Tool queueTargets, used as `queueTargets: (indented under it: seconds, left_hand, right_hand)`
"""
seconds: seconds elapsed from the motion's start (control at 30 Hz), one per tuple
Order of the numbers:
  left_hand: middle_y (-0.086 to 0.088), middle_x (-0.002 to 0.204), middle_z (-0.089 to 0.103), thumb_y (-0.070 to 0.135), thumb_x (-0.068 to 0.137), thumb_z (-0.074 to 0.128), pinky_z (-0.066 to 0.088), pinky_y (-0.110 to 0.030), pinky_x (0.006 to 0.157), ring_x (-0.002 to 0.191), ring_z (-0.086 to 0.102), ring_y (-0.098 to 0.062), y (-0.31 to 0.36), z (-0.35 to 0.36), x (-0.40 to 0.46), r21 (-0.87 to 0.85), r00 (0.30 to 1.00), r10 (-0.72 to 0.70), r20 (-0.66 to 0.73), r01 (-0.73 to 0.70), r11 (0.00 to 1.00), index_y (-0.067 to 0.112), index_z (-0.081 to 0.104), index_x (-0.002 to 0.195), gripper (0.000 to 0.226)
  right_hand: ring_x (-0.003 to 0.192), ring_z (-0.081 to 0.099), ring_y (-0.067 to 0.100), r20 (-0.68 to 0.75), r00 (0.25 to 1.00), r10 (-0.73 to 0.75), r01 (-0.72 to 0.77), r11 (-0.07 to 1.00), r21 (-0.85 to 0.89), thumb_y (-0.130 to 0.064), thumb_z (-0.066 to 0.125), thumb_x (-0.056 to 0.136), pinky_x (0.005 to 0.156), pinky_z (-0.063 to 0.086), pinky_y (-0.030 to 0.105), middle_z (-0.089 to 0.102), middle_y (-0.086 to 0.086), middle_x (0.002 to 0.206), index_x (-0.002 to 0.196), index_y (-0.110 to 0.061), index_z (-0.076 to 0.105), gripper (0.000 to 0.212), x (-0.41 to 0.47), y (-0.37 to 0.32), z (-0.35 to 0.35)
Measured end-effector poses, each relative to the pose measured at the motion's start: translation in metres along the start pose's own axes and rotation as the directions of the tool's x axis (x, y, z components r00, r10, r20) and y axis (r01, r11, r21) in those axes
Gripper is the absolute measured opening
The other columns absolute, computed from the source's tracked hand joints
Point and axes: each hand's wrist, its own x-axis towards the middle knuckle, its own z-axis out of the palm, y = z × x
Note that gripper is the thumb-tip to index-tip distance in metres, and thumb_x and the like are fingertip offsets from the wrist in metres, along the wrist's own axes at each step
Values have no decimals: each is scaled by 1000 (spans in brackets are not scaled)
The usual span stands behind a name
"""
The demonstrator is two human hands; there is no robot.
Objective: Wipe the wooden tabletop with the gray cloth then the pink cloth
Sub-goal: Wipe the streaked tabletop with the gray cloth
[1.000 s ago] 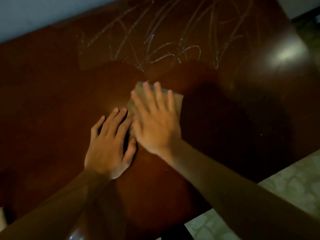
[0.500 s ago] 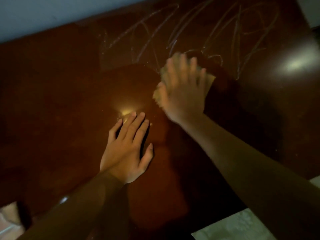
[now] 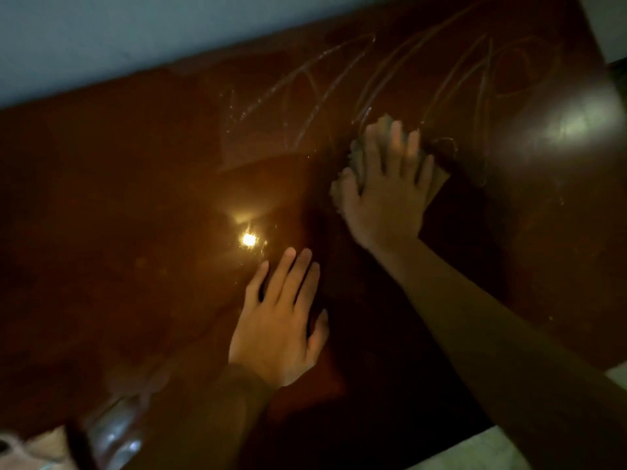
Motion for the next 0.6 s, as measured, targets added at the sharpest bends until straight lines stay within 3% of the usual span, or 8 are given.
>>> queueTargets:
  seconds: [0.13, 0.3, 0.4, 0.5, 0.53, 0.6]
  left_hand:
    - [-18, 150, 48, 46, 95, 42, 7, -47, 123, 149, 25, -30, 0, -5, 0, -18, 998, 28, 56, -27, 999, 9, 59, 136, 58]
    - [-17, 155, 40, 48, 98, 40, 11, -48, 122, 151, 21, -31, -3, -3, 0, -28, 1000, 0, 25, 1, 1000, 9, 48, 146, 62]
    - [-16, 157, 34, 47, 100, 39, 11, -48, 124, 152, 20, -30, -3, 1, -3, -75, 1000, 11, -10, -12, 997, 11, 38, 150, 62]
    - [-15, 159, 33, 47, 101, 38, 14, -50, 124, 154, 18, -29, -4, 5, -4, -105, 999, 1, -45, -5, 994, 13, 35, 152, 61]
    - [-14, 159, 33, 47, 101, 39, 13, -49, 124, 154, 17, -28, -4, 5, -4, -111, 999, -6, -54, 0, 994, 14, 36, 151, 61]
    - [-12, 158, 33, 47, 99, 42, 10, -47, 125, 155, 15, -27, -4, 5, -4, -131, 998, -14, -66, 6, 991, 15, 37, 151, 60]
  right_hand:
    - [156, 17, 38, -16, 987, -163, 163, 985, 50, -52, 39, 101, 125, 13, 60, 22, 13, 170, 162, -24, 29, 68, -30, -80, 14]
    - [158, 14, 34, 52, 893, -448, 446, 894, 38, -58, 33, 103, 126, 10, 57, 20, 9, 171, 162, -28, 27, 67, 9, -45, 8]
    - [158, 12, 33, 39, 909, -415, 416, 910, 4, -57, 27, 103, 126, 8, 54, 18, 9, 171, 162, -28, 25, 66, 32, -25, 4]
    - [158, 12, 36, 1, 944, -330, 329, 944, -25, -56, 27, 103, 126, 9, 57, 17, 11, 171, 163, -27, 22, 67, 33, -49, 7]
    - [157, 13, 37, 15, 915, -402, 403, 915, -10, -57, 28, 102, 126, 10, 58, 18, 11, 171, 163, -27, 24, 68, 31, -59, 8]
    - [157, 17, 36, 33, 766, -642, 642, 766, 12, -57, 32, 101, 125, 14, 59, 23, 11, 169, 161, -28, 31, 66, 28, -68, 9]
